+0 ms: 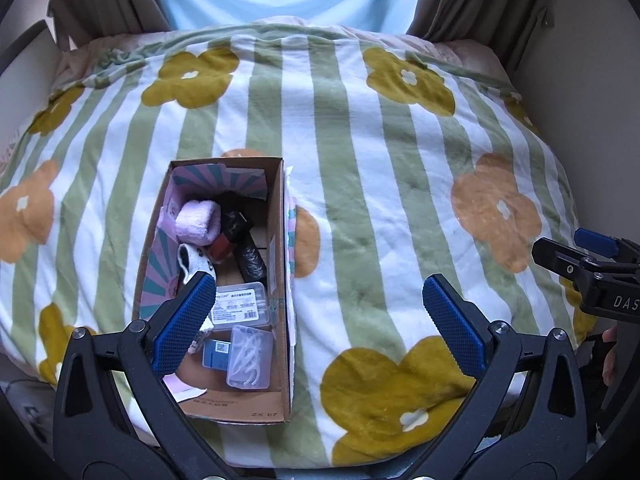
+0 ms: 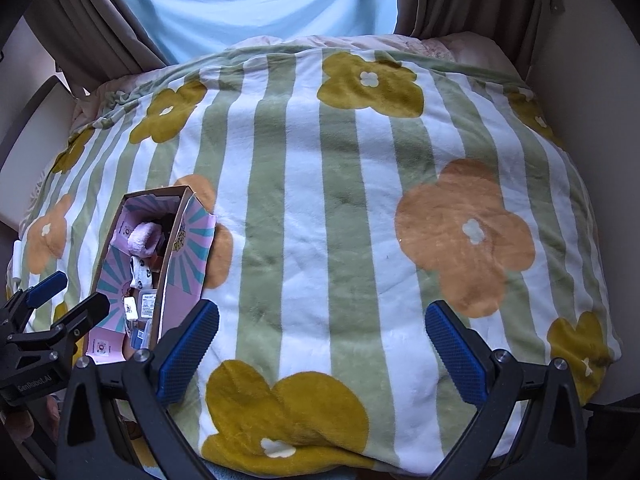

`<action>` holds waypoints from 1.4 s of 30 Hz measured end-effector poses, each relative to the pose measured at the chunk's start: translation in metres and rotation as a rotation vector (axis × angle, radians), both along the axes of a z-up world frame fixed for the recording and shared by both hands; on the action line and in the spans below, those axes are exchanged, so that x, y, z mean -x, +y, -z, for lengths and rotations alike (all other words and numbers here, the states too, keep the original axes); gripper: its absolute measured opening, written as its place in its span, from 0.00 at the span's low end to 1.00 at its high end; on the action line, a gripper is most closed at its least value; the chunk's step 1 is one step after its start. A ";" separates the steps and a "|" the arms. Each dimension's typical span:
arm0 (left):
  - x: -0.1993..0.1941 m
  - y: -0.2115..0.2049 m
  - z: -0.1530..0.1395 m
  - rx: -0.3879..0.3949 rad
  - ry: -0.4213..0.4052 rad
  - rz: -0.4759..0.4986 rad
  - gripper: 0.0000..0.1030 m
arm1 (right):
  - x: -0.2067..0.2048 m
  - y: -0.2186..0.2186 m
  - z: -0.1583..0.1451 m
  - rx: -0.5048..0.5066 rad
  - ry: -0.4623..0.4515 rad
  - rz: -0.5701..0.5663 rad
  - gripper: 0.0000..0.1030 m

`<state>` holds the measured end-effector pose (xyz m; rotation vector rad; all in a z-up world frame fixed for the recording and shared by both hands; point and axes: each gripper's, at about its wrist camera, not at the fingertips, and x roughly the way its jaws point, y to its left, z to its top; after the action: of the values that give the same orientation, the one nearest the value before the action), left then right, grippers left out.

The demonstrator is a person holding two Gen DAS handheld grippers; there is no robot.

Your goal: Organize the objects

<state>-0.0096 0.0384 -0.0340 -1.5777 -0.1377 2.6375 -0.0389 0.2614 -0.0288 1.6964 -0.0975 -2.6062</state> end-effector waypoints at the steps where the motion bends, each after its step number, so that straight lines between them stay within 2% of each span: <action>1: 0.000 0.001 0.000 0.000 -0.001 0.000 1.00 | 0.000 0.000 0.000 -0.003 0.001 0.000 1.00; 42: -0.003 -0.002 0.001 0.013 0.002 -0.025 1.00 | 0.002 0.004 -0.006 -0.004 0.009 0.001 1.00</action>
<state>-0.0064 0.0360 -0.0350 -1.5878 -0.1404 2.6638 -0.0408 0.2650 -0.0230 1.6859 -0.0932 -2.6167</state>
